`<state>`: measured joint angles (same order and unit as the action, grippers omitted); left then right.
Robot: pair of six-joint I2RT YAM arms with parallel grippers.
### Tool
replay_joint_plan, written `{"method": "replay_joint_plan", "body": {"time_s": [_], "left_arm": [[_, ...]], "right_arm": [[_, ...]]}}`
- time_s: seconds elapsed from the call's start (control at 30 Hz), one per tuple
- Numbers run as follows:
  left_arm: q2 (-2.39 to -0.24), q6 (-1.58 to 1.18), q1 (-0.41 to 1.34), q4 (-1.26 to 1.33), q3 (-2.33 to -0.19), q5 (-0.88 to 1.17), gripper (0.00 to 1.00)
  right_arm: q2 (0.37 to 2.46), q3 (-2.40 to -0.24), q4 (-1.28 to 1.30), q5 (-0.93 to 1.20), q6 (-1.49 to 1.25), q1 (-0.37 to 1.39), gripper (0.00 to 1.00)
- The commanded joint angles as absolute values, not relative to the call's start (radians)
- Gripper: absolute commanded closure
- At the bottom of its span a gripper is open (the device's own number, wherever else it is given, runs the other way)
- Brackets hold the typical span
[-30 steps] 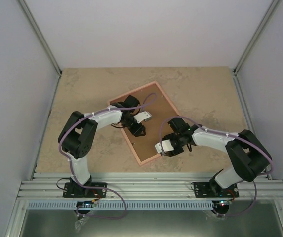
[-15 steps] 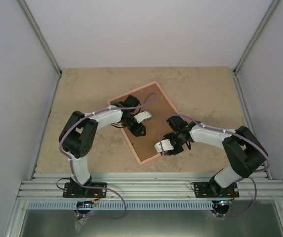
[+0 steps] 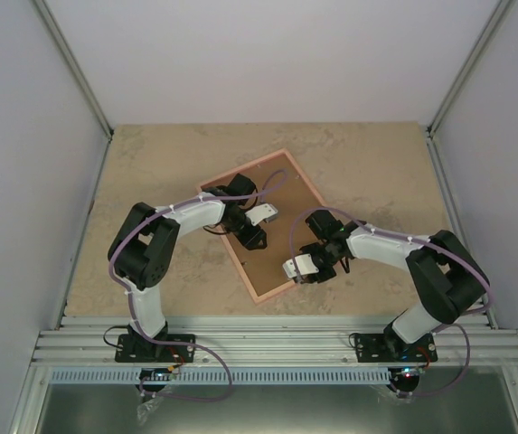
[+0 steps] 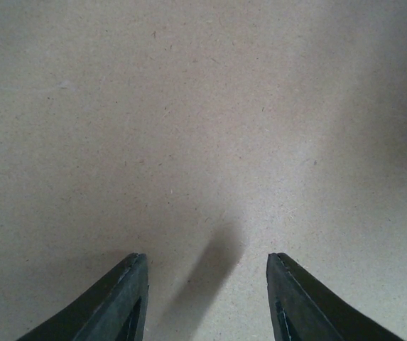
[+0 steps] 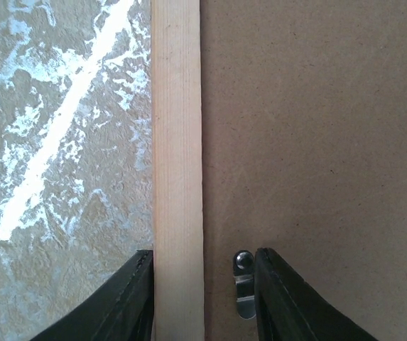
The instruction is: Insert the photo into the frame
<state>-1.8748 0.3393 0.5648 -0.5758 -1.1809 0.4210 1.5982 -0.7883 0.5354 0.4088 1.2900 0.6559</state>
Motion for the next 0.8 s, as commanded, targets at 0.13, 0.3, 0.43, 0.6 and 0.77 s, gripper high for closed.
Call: {"method": "replay_joint_plan", "body": {"time_s": [0.13,0.3,0.43,0.6,0.77], "left_arm": [[-1.892,0.344,0.569,-0.593,-1.194,0.426,0.52],[-1.898,0.343,0.568,-0.592,-1.2,0.428,0.52],[-1.895,0.345,0.569,-0.592,-1.2,0.426,0.52],[-1.898,0.346,0.569,-0.591,-1.196,0.425,0.52],[-1.898,0.345,0.568,-0.591,-1.199,0.424,0.52]], "right_arm": [[1.583,-0.704,0.636,0.296,1.177,0.658,0.58],[1.563,-0.673,0.619,0.27,1.165,0.654,0.52],[1.559,-0.666,0.617,0.27,1.158,0.645,0.58],[1.543,-0.663,0.606,0.273,1.147,0.64,0.7],[1.532,-0.662,0.6,0.262,1.127,0.637,0.54]]}}
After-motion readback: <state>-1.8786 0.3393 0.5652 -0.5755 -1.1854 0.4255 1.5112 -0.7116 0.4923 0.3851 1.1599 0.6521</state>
